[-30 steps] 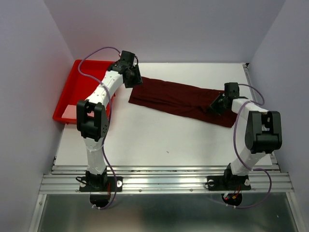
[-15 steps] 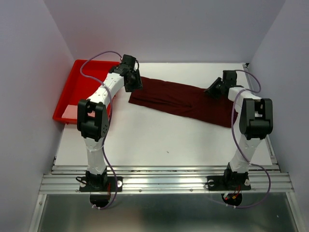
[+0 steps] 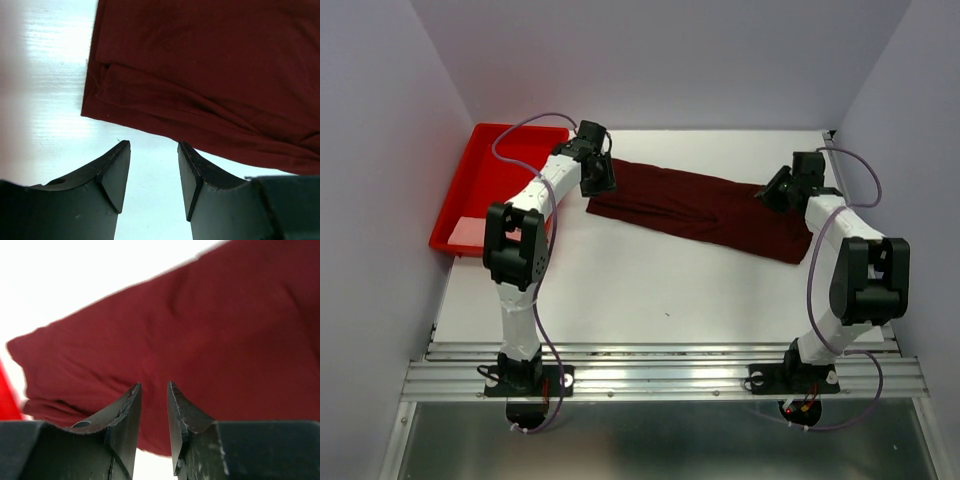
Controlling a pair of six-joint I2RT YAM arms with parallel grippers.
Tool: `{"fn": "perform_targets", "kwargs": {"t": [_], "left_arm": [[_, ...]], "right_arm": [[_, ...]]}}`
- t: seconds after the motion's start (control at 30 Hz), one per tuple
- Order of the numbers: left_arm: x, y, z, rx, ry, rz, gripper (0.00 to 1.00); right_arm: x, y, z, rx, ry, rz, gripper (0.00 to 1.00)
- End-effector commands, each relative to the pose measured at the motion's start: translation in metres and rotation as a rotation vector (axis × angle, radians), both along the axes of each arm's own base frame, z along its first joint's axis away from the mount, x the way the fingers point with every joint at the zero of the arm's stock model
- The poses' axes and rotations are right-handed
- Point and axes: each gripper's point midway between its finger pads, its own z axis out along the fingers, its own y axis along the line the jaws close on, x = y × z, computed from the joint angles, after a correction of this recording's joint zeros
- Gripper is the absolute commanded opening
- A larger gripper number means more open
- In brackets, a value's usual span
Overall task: Roll the t-shirts
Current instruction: Fold the T-shirt at the center of the board.
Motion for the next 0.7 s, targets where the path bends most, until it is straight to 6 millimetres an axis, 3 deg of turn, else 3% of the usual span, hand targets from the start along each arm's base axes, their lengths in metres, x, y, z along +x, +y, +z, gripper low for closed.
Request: {"fn": "perform_targets", "kwargs": {"t": [0.0,0.17,0.43,0.67], "left_arm": [[0.003,0.016,-0.02,0.063,0.008,0.06,0.54],[0.007,0.02,-0.035,0.049,0.008,0.119,0.52],[0.026,0.01,-0.05,0.001,0.001,0.109,0.55],[0.037,0.008,-0.049,-0.006,-0.016,0.112,0.43]], "right_arm": [[-0.036,-0.015,-0.016,-0.093,0.073,-0.037,0.33],[-0.056,-0.014,-0.021,-0.085,0.092,-0.039,0.34],[-0.065,-0.01,-0.021,-0.07,0.101,-0.03,0.34],[-0.068,-0.009,-0.021,-0.062,0.104,-0.027,0.34]]}}
